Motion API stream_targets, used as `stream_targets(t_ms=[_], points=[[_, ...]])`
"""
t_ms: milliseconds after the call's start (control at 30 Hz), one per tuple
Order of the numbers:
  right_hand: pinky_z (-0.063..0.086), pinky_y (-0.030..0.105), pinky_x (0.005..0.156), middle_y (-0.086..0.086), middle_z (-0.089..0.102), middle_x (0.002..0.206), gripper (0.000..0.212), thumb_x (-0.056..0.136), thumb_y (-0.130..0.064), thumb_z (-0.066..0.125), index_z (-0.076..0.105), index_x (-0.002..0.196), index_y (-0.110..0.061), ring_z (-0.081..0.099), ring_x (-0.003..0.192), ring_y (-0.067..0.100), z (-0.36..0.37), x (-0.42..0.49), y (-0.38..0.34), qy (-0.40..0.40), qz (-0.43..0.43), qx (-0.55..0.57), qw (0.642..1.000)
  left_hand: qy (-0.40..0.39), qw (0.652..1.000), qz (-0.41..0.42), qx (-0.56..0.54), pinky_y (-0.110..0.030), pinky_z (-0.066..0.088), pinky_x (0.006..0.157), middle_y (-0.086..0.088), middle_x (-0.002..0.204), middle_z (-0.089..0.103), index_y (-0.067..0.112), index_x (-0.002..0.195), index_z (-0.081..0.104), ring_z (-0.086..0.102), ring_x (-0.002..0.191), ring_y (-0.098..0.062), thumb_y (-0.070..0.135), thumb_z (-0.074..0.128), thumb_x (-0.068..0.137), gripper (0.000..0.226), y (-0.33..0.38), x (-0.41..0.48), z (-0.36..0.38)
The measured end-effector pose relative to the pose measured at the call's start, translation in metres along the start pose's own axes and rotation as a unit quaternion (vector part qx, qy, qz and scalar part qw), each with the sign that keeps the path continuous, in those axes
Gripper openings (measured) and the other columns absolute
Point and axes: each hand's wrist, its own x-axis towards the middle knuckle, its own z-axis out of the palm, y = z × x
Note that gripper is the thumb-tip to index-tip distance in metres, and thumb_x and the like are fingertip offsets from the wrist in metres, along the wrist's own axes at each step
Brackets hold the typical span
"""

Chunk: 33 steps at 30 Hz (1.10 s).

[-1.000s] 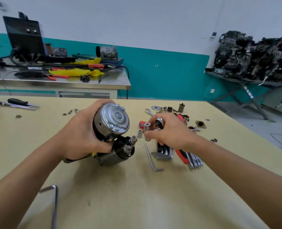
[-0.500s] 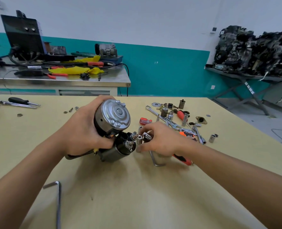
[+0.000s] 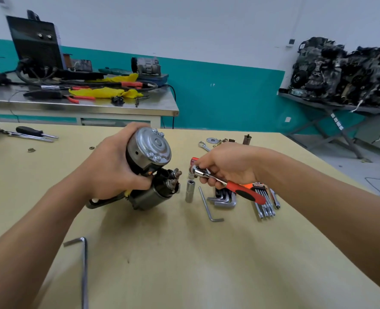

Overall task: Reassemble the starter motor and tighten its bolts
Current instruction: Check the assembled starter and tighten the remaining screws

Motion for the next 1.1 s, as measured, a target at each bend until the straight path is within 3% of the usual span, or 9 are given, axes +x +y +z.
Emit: stream_targets(t_ms=[367,600,700,800,933,1100], points=[[0.042,0.019,0.041,0.012,0.062,0.071,0.027,0.1,-0.004,0.043,0.067,0.112,-0.009,0.048,0.044,0.011,0.025,0.011,0.004,0.099,0.003,0.041,0.994,0.006,1.0,-0.004,0.0,-0.004,0.043,0.078,0.027,0.107,0.063,0.043,0.124,0.049,0.062,0.1,0.002,0.041,0.075,0.046,0.083,-0.001,-0.003,-0.001],[0.049,0.022,0.041,0.015,0.062,0.075,0.026,0.097,-0.001,0.044,0.064,0.112,0.001,0.053,0.035,0.011,0.047,0.011,0.011,0.174,-0.016,0.131,0.976,0.004,1.0,0.005,-0.013,-0.003,0.044,0.078,0.025,0.108,0.063,0.036,0.125,0.051,0.062,0.1,0.002,0.04,0.075,0.048,0.081,0.001,-0.003,0.0],[0.051,0.023,0.04,0.016,0.057,0.075,0.027,0.097,0.0,0.042,0.06,0.118,0.005,0.047,0.029,0.011,0.055,0.009,0.012,0.188,-0.026,0.175,0.966,0.003,1.0,0.003,-0.014,-0.004,0.045,0.078,0.025,0.107,0.063,0.037,0.125,0.051,0.063,0.1,0.001,0.039,0.075,0.048,0.081,0.0,-0.004,-0.001],[0.053,0.027,0.043,0.017,0.054,0.082,0.031,0.094,0.004,0.044,0.057,0.122,0.007,0.044,0.034,0.012,0.061,0.006,0.014,0.197,-0.026,0.211,0.957,0.004,1.0,-0.001,-0.008,-0.004,0.045,0.078,0.024,0.107,0.063,0.037,0.126,0.051,0.062,0.1,0.001,0.037,0.076,0.047,0.083,-0.002,-0.004,-0.001],[0.055,0.028,0.046,0.016,0.053,0.077,0.026,0.093,0.004,0.046,0.059,0.115,0.005,0.042,0.045,0.015,0.064,0.004,0.014,0.21,-0.022,0.217,0.953,0.001,1.0,-0.005,0.002,-0.004,0.045,0.078,0.023,0.107,0.063,0.036,0.127,0.05,0.062,0.1,0.001,0.029,0.079,0.049,0.084,-0.004,-0.004,0.0],[0.057,0.032,0.045,0.013,0.054,0.069,0.017,0.095,0.002,0.048,0.059,0.108,0.002,0.044,0.041,0.014,0.063,0.005,0.011,0.212,-0.008,0.211,0.954,-0.001,1.0,-0.004,0.0,-0.002,0.043,0.078,0.025,0.107,0.063,0.039,0.127,0.049,0.062,0.101,0.002,0.037,0.077,0.047,0.085,-0.004,-0.003,-0.001]])
